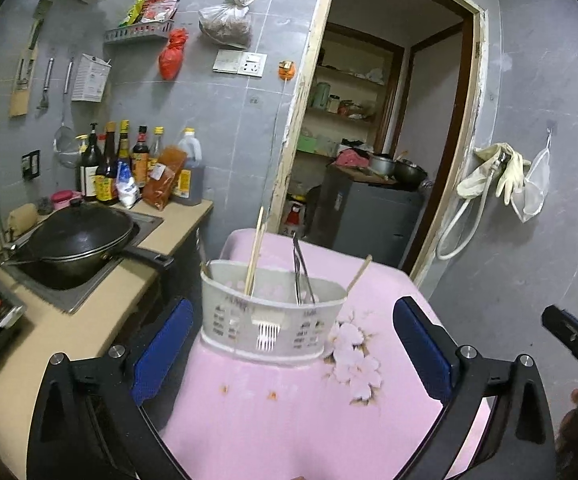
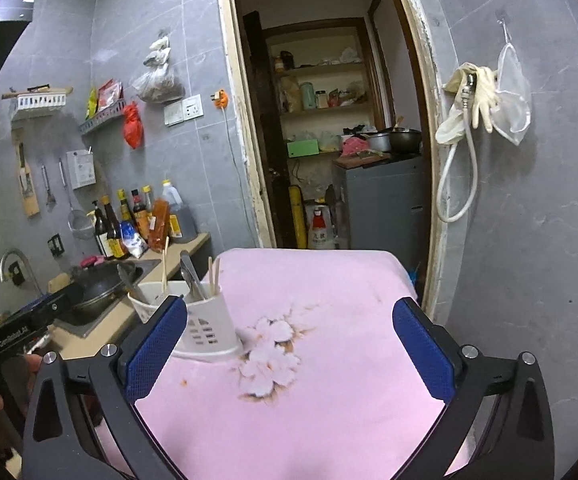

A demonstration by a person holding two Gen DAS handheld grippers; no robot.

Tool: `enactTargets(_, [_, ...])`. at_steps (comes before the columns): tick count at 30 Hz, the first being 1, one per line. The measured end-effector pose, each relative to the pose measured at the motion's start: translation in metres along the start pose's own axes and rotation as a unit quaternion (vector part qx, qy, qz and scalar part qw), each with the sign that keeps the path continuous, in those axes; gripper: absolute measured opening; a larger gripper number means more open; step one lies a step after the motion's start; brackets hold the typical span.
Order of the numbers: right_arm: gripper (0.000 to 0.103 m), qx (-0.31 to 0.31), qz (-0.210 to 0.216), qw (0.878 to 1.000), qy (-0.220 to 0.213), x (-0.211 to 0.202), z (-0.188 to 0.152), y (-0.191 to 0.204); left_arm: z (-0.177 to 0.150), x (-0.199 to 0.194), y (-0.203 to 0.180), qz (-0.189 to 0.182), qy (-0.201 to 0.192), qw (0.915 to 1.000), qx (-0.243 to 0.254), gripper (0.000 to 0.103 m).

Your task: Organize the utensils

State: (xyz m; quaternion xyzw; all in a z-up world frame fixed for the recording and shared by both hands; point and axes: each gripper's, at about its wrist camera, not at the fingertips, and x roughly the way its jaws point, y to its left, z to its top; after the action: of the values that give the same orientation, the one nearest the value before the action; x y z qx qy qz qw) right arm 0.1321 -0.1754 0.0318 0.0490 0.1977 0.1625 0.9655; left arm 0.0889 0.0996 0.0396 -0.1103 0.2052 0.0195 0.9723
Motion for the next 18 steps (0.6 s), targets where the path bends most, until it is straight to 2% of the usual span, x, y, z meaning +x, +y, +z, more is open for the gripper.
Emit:
enactTargets(12, [0.103, 0.001, -0.011, 1.0, 0.01, -0.044, -0.031, -0.008, -0.04, -0.045, -0.022, 0.025, -0.003, 0.9989, 0.04, 0.098])
enactTargets(18, [0.103, 0.002, -0.019, 1.0, 0.011, -0.054, -0.042, -0.014, -0.052, -0.051, -0.029, 0.029, -0.004, 0.9983, 0.051, 0.098])
